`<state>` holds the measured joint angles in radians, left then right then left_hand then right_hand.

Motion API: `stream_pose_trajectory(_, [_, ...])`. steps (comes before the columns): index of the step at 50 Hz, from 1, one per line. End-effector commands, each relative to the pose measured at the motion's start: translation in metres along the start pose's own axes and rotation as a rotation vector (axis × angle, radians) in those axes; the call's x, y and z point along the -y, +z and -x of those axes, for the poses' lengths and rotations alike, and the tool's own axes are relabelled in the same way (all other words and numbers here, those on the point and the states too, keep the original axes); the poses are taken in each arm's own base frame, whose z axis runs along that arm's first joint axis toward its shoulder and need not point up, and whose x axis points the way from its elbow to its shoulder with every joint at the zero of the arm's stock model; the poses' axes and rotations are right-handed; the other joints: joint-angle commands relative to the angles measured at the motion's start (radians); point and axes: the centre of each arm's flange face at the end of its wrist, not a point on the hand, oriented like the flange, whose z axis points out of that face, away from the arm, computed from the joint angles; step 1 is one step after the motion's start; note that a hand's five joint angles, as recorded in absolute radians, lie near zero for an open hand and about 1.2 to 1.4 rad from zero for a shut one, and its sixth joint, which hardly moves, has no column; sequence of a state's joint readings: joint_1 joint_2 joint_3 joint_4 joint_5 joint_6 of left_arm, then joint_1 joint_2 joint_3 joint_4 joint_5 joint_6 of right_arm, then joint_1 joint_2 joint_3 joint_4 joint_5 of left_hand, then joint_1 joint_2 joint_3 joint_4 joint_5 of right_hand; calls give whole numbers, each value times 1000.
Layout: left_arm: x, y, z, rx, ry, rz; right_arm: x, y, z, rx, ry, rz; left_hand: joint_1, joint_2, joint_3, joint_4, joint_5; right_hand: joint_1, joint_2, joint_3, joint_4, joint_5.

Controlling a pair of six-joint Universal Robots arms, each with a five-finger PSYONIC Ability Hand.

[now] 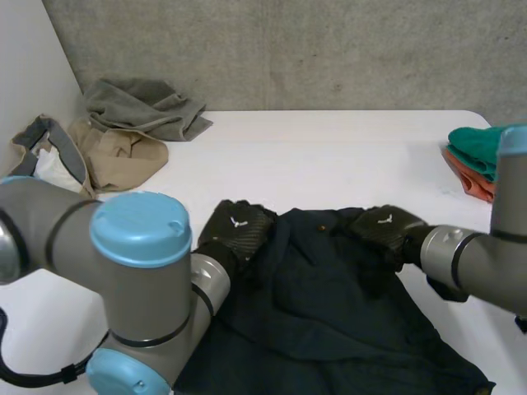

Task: Fold the laundry.

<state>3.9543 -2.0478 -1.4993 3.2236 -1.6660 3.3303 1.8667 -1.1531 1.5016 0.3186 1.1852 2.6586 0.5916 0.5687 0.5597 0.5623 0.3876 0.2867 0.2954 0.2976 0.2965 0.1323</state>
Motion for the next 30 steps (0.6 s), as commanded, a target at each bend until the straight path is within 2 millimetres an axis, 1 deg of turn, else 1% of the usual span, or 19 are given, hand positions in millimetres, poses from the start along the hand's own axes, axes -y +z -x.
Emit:
stream_pose_trajectory(1, [-12,8,-1,-3,80,40,-21,14,9,-24,6,-55,593,616,625,622,622,101,92,90,91,80])
stream_pose_trajectory(4, [-12,7,-1,-3,116,39,-26,19,17,-8,-8,-57,804,827,836,833,833,203,194,192,193,183])
stream_pose_trajectory(6, [-11,7,0,1,118,34,-30,22,20,0,-4,-47,805,828,837,834,834,341,332,330,331,320])
stream_pose_trajectory(7, [-10,6,0,3,118,33,-31,23,19,-4,-2,-44,805,828,837,834,834,600,591,589,590,580])
stream_pose_trajectory(8, [-8,5,0,8,118,26,-31,24,19,-7,-1,-44,805,828,837,834,834,760,751,749,750,739])
stream_pose_trajectory(10, [-2,3,1,15,118,10,-30,25,16,-22,-6,-54,805,828,837,834,834,1033,1024,1022,1023,1013])
stream_pose_trajectory(11, [3,1,3,21,118,-4,-28,26,14,-40,-11,-70,805,828,837,834,834,1109,1100,1098,1099,1089])
stream_pose_trajectory(12, [16,-5,10,39,111,-38,-28,27,12,-49,-14,-76,805,828,837,834,834,1110,1101,1099,1100,1089])
stream_pose_trajectory(16, [36,-13,27,87,97,-88,-20,24,5,-86,-29,-114,805,828,837,834,834,1110,1101,1099,1100,1089])
stream_pose_trajectory(17, [45,-19,37,115,91,-113,-10,17,3,-108,-50,-142,805,828,837,834,834,1110,1101,1099,1100,1089])
stream_pose_trajectory(19, [54,-26,46,141,84,-139,-1,10,1,-126,-69,-173,805,828,837,834,834,1110,1101,1099,1100,1089])
stream_pose_trajectory(20, [66,-35,58,176,75,-174,10,1,-1,-144,-85,-209,805,828,837,834,834,1110,1101,1099,1100,1089])
stream_pose_trajectory(22, [70,-39,63,190,71,-186,21,-7,-2,-160,-99,-245,805,828,837,834,834,1110,1101,1099,1100,1089])
stream_pose_trajectory(23, [76,-45,72,216,66,-207,33,-18,-5,-181,-116,-286,805,828,837,834,834,1110,1101,1099,1100,1089])
stream_pose_trajectory(25, [85,-54,81,245,61,-233,55,-39,-7,-217,-155,-353,805,828,837,834,834,1110,1101,1099,1100,1089])
stream_pose_trajectory(26, [94,-64,86,262,57,-261,62,-47,-7,-227,-171,-372,805,828,837,834,834,1110,1101,1099,1100,1089])
stream_pose_trajectory(28, [104,-74,89,271,53,-289,76,-63,-5,-238,-199,-410,805,828,837,834,834,1110,1101,1099,1100,1089])
stream_pose_trajectory(29, [109,-80,89,276,53,-306,90,-80,-6,-258,-223,-449,805,828,837,834,834,1110,1101,1099,1100,1089])
stream_pose_trajectory(30, [121,-91,91,285,51,-346,99,-90,-6,-272,-234,-474,805,828,837,834,834,1110,1101,1099,1100,1089])
